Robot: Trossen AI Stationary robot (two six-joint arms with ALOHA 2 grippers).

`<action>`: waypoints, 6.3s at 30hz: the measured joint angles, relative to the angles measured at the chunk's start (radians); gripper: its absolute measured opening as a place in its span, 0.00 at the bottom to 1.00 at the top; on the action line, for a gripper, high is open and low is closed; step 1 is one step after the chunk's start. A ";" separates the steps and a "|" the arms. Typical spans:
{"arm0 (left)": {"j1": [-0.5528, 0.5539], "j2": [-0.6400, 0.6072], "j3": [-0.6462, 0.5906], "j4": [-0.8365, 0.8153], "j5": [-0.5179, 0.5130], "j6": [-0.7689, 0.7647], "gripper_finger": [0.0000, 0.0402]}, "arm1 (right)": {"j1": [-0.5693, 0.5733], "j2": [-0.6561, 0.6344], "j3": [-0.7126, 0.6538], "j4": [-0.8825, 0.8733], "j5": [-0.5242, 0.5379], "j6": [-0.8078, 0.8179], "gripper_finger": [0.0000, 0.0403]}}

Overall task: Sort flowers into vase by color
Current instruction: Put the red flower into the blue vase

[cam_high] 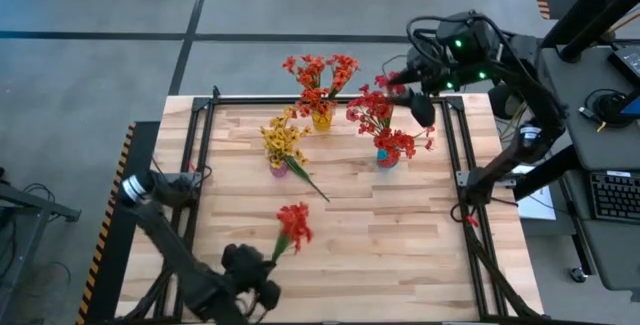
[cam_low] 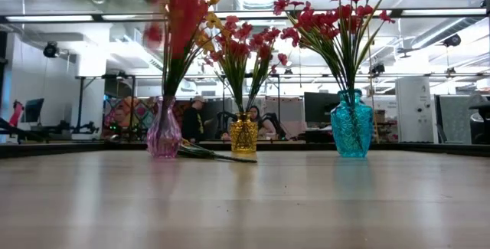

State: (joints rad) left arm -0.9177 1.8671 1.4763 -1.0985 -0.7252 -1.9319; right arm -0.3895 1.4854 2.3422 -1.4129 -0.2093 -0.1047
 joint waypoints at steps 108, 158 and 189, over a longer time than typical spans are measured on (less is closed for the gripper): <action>0.180 -0.135 -0.914 2.519 0.059 2.106 0.08 | 0.891 0.402 -0.959 1.992 0.608 0.035 0.28; 0.448 -0.424 -0.921 2.031 0.278 2.053 0.58 | 0.678 -0.340 -1.267 1.103 1.223 0.194 0.04; 0.450 -0.735 -0.921 1.516 0.079 2.100 0.57 | 0.672 -0.364 -1.267 1.095 1.313 0.107 0.04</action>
State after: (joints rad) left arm -0.4675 1.1324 0.5549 0.4179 -0.6464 0.1677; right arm 0.2828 1.1214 1.0748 -0.3175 1.1038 0.0021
